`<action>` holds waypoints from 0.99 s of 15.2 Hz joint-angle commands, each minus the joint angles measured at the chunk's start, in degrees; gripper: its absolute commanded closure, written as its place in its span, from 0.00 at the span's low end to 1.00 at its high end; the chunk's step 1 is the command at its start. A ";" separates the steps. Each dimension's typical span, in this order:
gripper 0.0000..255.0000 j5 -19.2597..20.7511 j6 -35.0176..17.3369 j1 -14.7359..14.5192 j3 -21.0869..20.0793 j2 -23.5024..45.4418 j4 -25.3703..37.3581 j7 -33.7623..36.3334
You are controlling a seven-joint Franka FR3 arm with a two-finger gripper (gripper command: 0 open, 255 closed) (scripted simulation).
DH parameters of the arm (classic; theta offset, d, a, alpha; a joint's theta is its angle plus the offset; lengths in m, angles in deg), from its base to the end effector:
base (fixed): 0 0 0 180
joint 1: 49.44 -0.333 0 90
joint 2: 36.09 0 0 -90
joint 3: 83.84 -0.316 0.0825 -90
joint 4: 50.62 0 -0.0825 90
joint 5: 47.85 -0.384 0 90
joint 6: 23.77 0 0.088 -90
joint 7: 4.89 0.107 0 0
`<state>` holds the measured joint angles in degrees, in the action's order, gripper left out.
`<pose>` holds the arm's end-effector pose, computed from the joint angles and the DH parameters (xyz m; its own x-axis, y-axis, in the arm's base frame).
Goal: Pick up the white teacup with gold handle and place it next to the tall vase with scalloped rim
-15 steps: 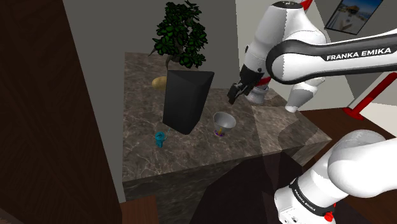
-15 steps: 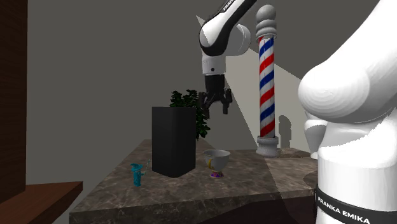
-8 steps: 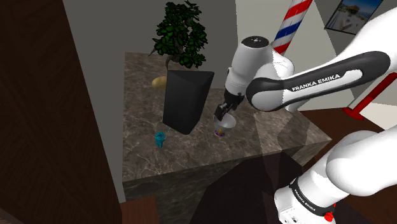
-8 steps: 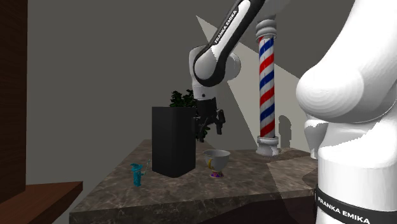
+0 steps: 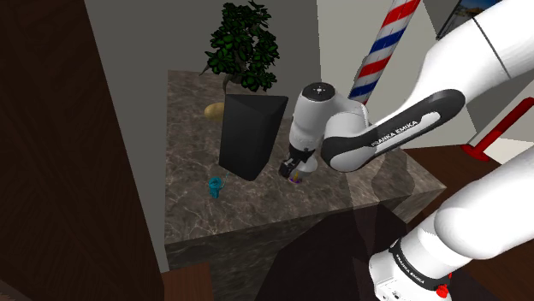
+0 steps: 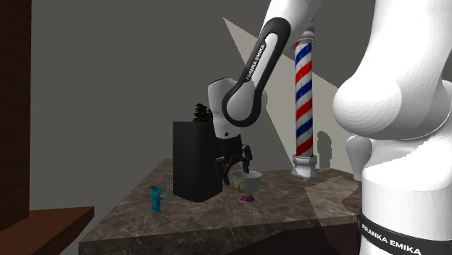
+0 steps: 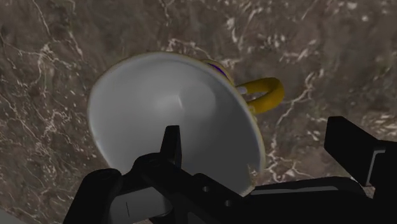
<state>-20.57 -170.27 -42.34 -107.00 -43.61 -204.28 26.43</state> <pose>0.3931 0.1154 0.2723 0.9854 0.1441 0.0905 0.1121 -0.9497 0.2923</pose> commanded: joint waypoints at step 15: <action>1.00 6.32 -3.12 1.92 0.17 4.36 0.24 4.39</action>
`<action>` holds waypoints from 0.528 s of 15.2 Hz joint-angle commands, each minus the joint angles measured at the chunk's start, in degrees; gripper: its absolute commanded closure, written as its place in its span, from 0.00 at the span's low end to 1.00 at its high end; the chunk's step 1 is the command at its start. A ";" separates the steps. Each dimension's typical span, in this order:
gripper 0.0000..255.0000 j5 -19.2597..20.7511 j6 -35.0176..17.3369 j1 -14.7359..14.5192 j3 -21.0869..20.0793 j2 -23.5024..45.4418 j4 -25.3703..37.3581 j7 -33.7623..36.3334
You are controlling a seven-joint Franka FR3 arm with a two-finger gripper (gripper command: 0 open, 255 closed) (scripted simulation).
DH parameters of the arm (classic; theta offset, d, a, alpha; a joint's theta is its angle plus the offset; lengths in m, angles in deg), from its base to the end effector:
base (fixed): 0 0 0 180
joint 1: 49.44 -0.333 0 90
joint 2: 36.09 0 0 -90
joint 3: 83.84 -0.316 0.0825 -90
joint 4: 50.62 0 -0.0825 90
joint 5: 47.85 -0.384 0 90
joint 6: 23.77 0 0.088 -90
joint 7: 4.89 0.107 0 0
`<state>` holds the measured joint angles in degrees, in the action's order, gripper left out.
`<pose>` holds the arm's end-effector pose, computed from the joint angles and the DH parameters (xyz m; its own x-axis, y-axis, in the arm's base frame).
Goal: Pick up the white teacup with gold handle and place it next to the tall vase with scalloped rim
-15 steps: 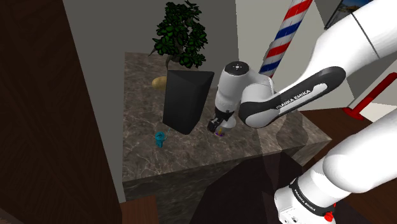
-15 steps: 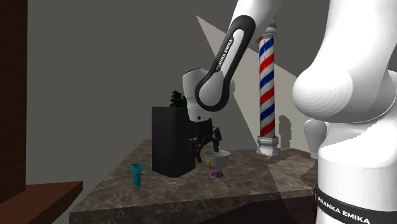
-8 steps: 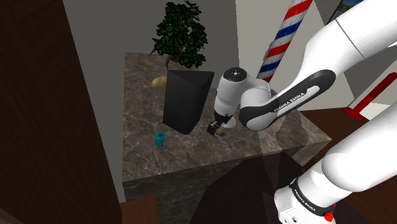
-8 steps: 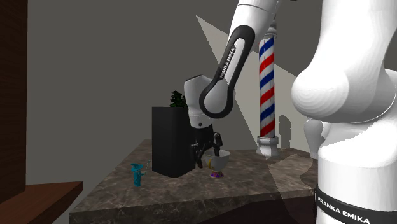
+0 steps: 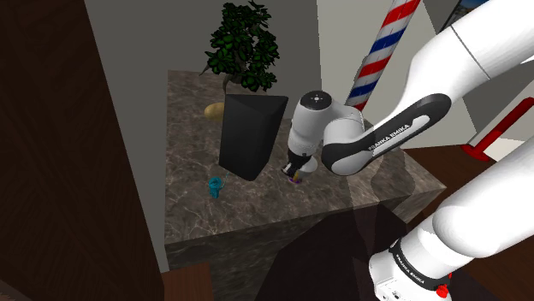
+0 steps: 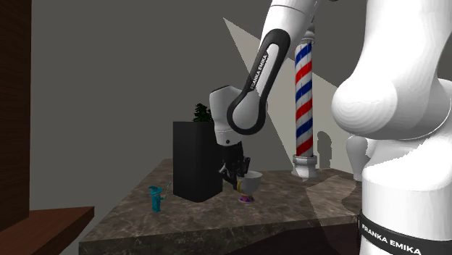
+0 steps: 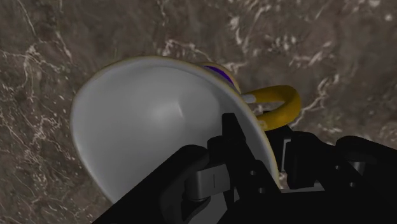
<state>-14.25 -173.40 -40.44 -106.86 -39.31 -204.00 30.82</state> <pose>0.3961 0.1092 0.2494 0.9849 0.1459 0.0927 0.1132 -0.9496 0.2923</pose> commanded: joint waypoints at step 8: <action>1.00 -2.82 1.18 -0.48 0.06 -1.87 -0.19 -2.41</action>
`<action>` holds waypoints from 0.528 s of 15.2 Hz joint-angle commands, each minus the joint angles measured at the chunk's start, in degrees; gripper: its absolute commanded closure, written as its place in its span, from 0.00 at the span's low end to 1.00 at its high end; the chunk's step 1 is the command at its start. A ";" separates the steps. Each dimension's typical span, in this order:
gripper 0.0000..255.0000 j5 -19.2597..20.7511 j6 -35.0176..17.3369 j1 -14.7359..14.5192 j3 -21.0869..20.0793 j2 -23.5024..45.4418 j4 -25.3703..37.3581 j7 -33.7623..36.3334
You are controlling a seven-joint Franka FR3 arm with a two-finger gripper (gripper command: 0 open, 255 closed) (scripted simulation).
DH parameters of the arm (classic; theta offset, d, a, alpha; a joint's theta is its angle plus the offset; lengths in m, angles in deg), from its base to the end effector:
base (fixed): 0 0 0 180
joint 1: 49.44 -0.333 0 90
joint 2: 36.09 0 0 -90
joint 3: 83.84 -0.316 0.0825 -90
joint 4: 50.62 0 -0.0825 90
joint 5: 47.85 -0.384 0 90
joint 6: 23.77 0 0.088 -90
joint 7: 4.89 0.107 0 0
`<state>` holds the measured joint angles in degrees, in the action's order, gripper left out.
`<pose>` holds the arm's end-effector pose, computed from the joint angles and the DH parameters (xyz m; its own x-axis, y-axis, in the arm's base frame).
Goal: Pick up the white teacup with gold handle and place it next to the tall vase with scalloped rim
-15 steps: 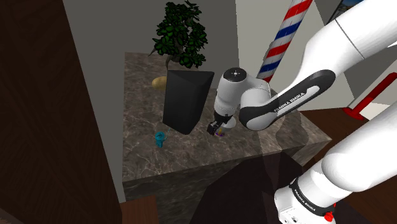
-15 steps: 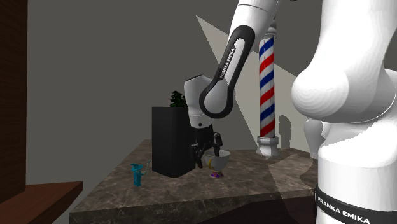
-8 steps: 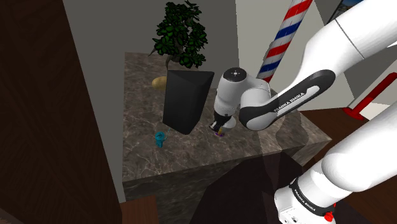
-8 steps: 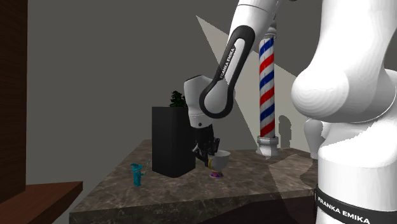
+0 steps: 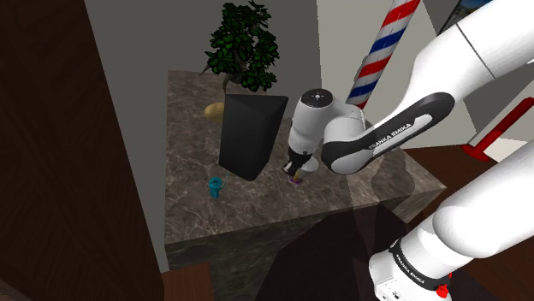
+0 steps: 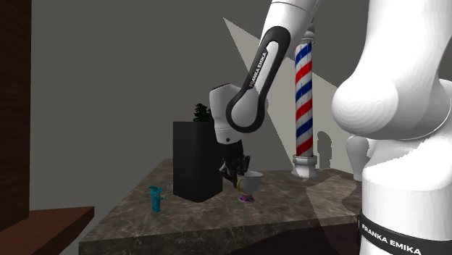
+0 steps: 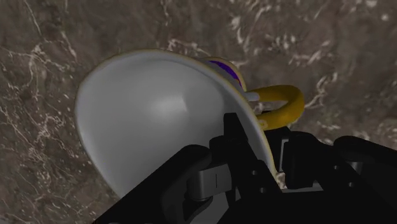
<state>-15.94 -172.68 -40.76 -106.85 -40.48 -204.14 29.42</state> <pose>0.3957 0.1092 0.2554 0.9851 0.1454 0.0919 0.1128 -0.9495 0.2929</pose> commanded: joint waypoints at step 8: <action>1.00 -9.85 6.08 -2.67 1.14 -7.66 0.36 -8.80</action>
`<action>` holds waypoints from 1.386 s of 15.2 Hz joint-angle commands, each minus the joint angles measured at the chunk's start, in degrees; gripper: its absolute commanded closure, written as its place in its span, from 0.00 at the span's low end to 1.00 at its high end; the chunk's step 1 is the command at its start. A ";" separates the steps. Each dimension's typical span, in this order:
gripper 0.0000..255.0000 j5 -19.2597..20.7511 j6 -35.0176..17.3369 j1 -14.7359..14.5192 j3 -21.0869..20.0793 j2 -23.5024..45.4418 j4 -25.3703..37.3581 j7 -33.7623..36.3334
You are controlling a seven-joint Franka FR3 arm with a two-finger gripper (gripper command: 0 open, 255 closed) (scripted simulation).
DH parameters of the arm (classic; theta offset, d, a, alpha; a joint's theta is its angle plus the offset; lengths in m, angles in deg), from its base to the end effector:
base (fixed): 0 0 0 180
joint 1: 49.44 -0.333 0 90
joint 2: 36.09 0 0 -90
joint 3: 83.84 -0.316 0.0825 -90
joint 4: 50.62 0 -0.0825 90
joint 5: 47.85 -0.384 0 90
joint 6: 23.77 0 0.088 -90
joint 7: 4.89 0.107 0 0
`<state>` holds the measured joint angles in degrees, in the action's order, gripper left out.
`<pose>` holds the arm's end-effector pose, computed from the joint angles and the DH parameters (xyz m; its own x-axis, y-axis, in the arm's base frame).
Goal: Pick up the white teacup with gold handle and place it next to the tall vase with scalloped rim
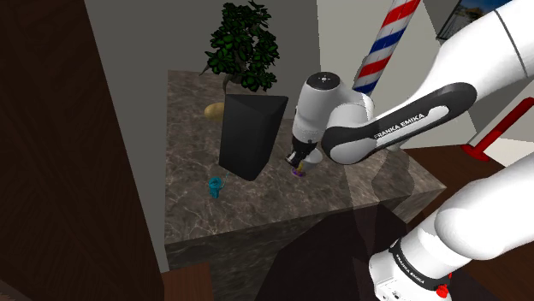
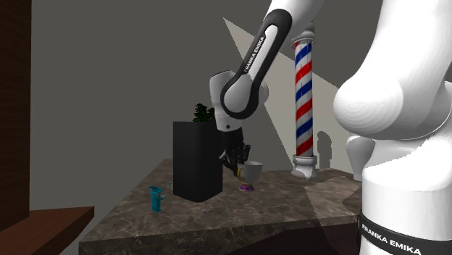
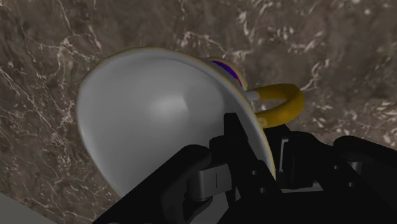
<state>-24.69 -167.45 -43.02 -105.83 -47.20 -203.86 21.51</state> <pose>0.3964 0.1080 0.2957 0.9853 0.1446 0.0910 0.1123 -0.9495 0.2929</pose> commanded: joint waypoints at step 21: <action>1.00 -10.70 18.07 -4.61 3.65 -13.22 6.79 -11.72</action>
<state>-35.11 -150.34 -47.50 -102.33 -59.95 -197.61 10.19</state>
